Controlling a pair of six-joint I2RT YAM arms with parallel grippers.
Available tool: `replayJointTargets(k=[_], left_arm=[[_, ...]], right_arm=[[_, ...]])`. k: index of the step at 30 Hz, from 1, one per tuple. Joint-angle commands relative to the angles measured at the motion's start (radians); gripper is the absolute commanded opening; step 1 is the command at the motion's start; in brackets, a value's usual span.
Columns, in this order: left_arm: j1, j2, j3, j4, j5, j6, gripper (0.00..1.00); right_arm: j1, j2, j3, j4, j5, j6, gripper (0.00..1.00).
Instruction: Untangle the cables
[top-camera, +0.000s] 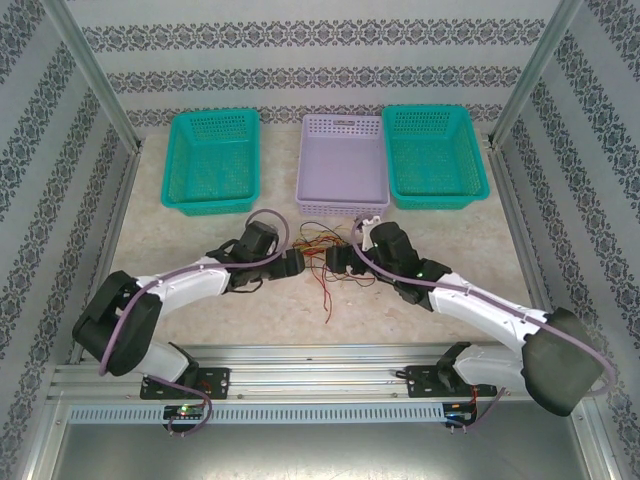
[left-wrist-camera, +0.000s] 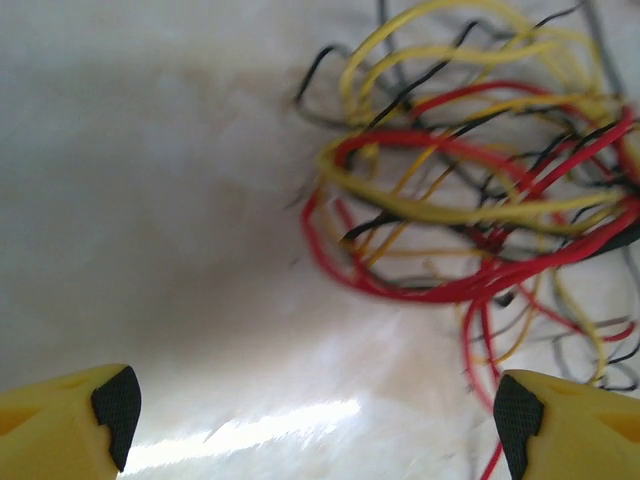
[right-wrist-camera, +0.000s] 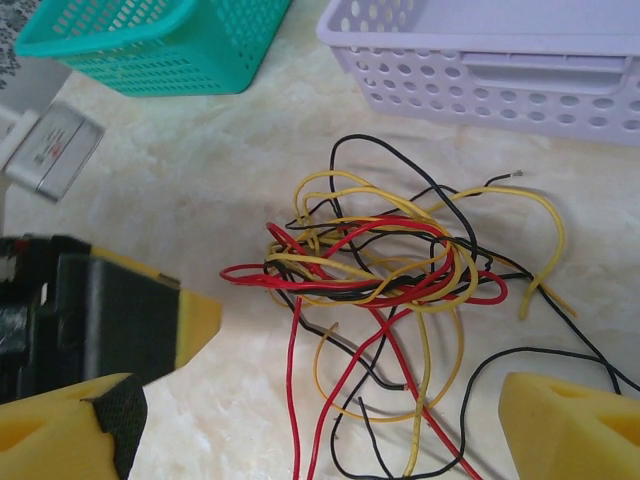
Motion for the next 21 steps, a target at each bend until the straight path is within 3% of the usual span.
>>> replayJointTargets(k=[1, 8, 14, 18, 21], left_arm=[[-0.019, 0.042, 0.048, 0.107, 0.023, 0.036, 0.92], [-0.021, 0.168, 0.103, 0.157, 0.042, 0.099, 0.82], [-0.021, 0.200, 0.135, 0.138, 0.026, 0.132, 0.75], [-0.022, 0.222, 0.140, 0.162, 0.030, 0.139, 0.64], [-0.021, 0.226, 0.136, 0.196, 0.052, 0.133, 0.63]], right_arm=[[0.009, -0.035, -0.031, 0.037, -0.032, -0.036, 0.92], [0.011, -0.070, -0.051, 0.031, -0.055, -0.047, 0.92], [0.012, -0.090, -0.056, 0.027, -0.061, -0.053, 0.93], [0.013, -0.074, -0.049, 0.032, -0.078, -0.043, 0.93], [0.015, -0.058, -0.047, 0.040, -0.088, -0.036, 0.93]])
